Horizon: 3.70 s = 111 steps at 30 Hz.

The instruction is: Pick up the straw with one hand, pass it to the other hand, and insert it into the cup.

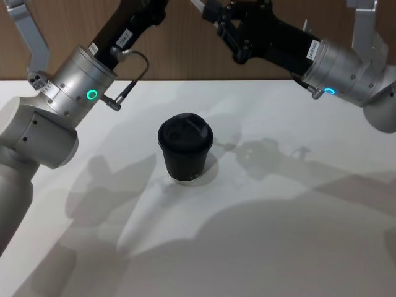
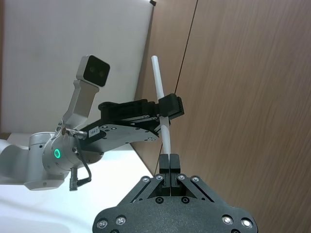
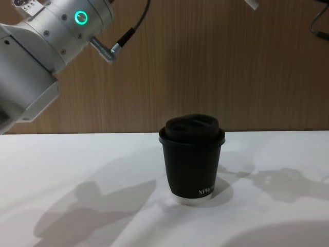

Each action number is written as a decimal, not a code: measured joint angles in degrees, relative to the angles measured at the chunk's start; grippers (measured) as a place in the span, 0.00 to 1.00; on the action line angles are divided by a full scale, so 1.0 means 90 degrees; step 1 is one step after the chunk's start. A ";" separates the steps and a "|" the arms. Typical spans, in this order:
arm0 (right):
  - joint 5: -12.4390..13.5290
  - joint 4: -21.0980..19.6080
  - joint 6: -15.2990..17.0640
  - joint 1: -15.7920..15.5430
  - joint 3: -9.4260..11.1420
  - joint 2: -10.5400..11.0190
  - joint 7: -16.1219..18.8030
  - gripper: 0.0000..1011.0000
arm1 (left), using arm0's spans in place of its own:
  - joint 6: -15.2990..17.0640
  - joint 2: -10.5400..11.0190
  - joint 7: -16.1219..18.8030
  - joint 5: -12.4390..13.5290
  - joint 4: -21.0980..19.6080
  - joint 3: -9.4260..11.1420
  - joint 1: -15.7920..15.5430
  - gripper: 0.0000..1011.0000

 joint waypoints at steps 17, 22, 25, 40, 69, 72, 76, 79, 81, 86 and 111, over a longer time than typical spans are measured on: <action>0.0001 -0.0001 -0.0001 0.0001 0.0000 -0.0001 0.0000 0.33 | 0.0097 0.0043 0.0160 0.0011 -0.0117 0.0053 0.0046 0.02; 0.0001 -0.0001 0.0000 0.0001 0.0000 0.0000 0.0000 0.48 | 0.0098 0.0108 0.0323 0.0096 -0.0223 0.0043 0.0094 0.02; 0.0001 0.0000 -0.0001 0.0001 0.0000 0.0000 0.0000 0.60 | 0.0089 0.0162 0.0437 0.0176 -0.0297 0.0022 0.0129 0.02; 0.0021 -0.0049 -0.0010 -0.0070 -0.0003 0.0049 -0.0008 0.98 | 0.0092 0.0708 0.1138 0.0833 -0.0883 -0.0099 0.0431 0.02; 0.0248 -0.0678 0.0139 -0.0882 0.0199 0.0516 -0.0308 0.99 | 0.0591 0.1540 0.1766 0.1757 -0.1678 -0.0130 0.0938 0.02; 0.0255 -0.0703 0.0143 -0.0916 0.0211 0.0535 -0.0318 0.99 | 0.0655 0.1619 0.1786 0.1836 -0.1752 -0.0122 0.0981 0.02; 0.0268 -0.0728 0.0150 -0.0949 0.0219 0.0553 -0.0332 0.99 | 0.0730 0.1696 0.1796 0.1922 -0.1827 -0.0110 0.1019 0.02; 0.0273 -0.0740 0.0155 -0.0968 0.0224 0.0565 -0.0339 0.99 | 0.0797 0.1759 0.1797 0.1982 -0.1891 -0.0101 0.1046 0.02; 0.0275 -0.0746 0.0157 -0.0975 0.0225 0.0569 -0.0343 0.99 | 0.0849 0.1799 0.1799 0.2025 -0.1933 -0.0095 0.1065 0.02; 0.0279 -0.0759 0.0161 -0.0997 0.0231 0.0581 -0.0353 0.99 | 0.0933 0.1865 0.1799 0.2088 -0.2003 -0.0084 0.1100 0.02; 0.0288 -0.0785 0.0167 -0.1029 0.0239 0.0600 -0.0365 0.99 | 0.1126 0.1870 0.1612 0.2269 -0.2108 -0.0012 0.1176 0.02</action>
